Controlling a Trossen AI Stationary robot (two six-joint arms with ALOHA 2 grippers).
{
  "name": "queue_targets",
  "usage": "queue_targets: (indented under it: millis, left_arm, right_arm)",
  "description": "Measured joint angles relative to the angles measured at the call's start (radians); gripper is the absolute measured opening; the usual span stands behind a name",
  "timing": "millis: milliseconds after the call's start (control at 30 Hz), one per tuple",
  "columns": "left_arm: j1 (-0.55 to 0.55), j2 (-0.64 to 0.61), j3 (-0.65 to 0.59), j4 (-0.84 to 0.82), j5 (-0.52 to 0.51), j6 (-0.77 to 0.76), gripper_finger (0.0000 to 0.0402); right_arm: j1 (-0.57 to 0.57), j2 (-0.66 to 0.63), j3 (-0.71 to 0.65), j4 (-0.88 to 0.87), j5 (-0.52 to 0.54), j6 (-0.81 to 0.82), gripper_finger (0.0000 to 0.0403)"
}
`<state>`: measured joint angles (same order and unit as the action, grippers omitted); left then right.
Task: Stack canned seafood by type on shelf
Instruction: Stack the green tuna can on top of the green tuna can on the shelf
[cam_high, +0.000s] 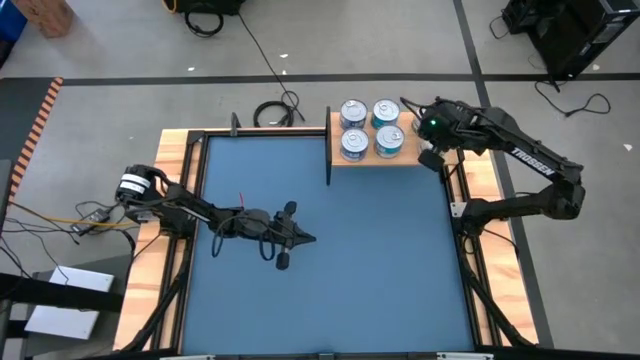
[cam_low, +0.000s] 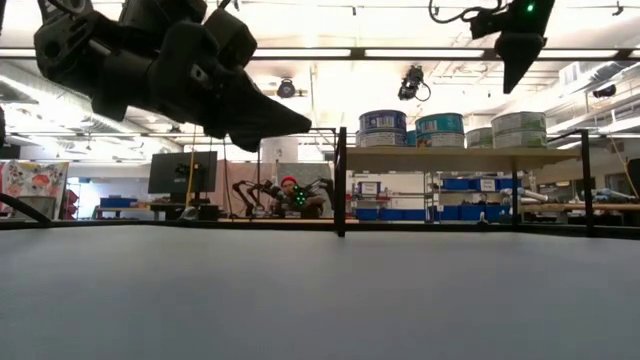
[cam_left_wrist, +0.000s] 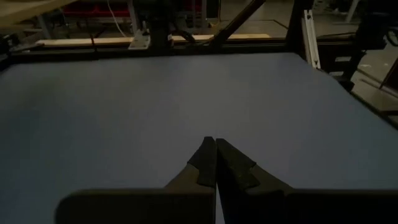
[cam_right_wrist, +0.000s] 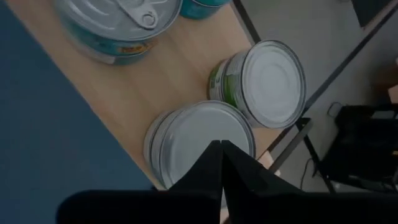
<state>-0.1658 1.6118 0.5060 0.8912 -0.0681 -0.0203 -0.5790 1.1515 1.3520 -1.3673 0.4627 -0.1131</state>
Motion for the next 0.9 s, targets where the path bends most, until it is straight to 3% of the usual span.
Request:
queue_targets:
  millis: [300, 467, 900]
  left_arm:
    - [0.002, -0.031, 0.000, -0.004, 0.027, -0.011, 0.0005]
    - [0.022, -0.031, 0.000, -0.004, 0.064, -0.018, 0.0005]
    - [0.052, -0.096, -0.002, -0.022, 0.090, -0.012, 0.0005]
  right_arm:
    - [-0.094, 0.000, -0.100, 0.051, -0.017, -0.005, 0.0006]
    - [-0.130, 0.000, -0.102, 0.051, -0.104, 0.004, 0.0004]
    - [-0.141, 0.000, -0.103, 0.058, -0.186, 0.009, 0.0002]
